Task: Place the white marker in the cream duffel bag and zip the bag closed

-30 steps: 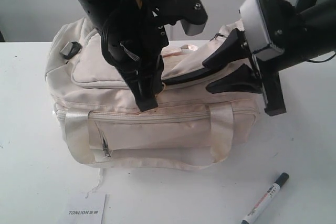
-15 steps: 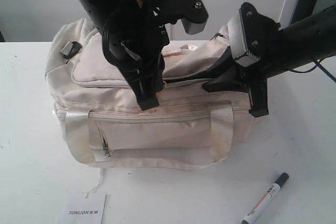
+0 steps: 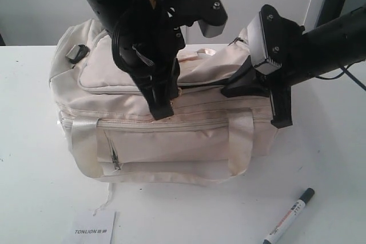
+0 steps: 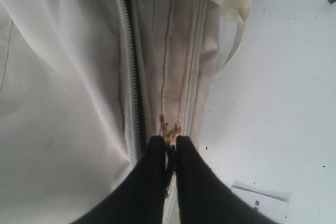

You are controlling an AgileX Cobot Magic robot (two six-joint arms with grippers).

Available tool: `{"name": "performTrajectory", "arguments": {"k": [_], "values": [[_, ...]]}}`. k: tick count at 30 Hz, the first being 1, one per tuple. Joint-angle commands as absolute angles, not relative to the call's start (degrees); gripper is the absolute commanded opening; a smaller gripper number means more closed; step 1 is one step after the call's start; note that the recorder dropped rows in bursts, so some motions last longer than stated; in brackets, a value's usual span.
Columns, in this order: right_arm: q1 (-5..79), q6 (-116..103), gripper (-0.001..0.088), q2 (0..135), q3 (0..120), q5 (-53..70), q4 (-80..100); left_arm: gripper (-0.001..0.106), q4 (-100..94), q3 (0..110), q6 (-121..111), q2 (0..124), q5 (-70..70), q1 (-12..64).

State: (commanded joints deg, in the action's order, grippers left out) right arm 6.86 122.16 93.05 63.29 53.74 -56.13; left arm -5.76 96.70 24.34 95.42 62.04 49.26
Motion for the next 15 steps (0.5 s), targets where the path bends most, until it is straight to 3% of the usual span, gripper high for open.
{"name": "performTrajectory", "arguments": {"k": [15], "values": [[6.86,120.82,0.0,93.05,63.29,52.44,-54.19,0.0,-8.63,96.7,24.34,95.42,65.28,49.26]]}}
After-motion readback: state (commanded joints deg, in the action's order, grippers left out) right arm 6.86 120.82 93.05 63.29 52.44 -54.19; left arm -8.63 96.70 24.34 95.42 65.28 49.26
